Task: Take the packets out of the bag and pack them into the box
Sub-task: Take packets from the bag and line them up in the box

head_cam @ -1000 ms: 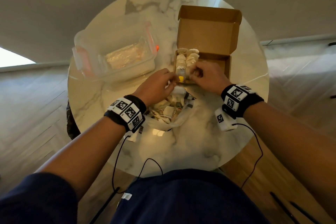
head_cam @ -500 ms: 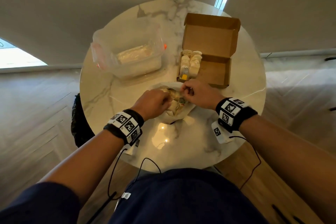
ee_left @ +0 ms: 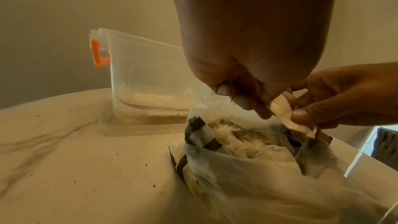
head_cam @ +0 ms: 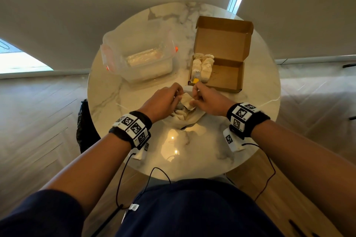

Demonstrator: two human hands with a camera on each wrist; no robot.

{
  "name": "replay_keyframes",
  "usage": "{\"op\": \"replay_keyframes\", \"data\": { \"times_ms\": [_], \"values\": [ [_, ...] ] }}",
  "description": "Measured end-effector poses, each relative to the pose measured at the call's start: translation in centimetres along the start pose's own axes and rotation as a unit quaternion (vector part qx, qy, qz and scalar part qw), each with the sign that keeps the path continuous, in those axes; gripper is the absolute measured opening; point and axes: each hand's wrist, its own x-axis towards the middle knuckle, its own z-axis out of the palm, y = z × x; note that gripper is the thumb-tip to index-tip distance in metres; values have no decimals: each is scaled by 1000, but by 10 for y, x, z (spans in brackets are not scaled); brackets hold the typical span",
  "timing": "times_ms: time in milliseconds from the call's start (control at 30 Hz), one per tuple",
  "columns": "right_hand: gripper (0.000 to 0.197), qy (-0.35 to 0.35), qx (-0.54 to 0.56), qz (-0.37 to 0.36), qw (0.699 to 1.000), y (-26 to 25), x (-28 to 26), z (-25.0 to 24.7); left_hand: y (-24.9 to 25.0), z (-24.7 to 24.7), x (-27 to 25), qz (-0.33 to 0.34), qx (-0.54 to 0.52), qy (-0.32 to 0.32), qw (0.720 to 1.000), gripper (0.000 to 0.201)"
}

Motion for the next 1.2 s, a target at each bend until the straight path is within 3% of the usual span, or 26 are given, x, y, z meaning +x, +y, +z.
{"op": "replay_keyframes", "data": {
  "times_ms": [167, 333, 500, 633, 900, 1067, 1200],
  "values": [
    [15, 5, 60, 3, 998, -1, -3, -4, 4, 4, -1, 11, 28, -4, 1000, 41],
    [19, 19, 62, -15, 998, -8, -4, -7, 2, 7, 3, 22, 34, 40, 998, 20],
    [31, 19, 20, -79, 997, -6, -9, -10, 0, 4, 4, 20, 56, 39, 997, 21],
    [17, 63, -13, -86, 994, -2, -5, -8, 0, 4, 3, 3, 40, 8, 999, 23],
    [21, 97, -16, -44, 994, 4, 3, -11, -9, 9, 3, -20, 40, -95, 994, 14],
    [17, 99, -24, -29, 994, 11, 6, -11, -14, 12, 4, -7, 92, -162, 982, 29],
    [18, 86, -19, -17, 996, 17, 9, -7, -14, 10, 3, -8, 72, -185, 980, 33]
  ]
}}
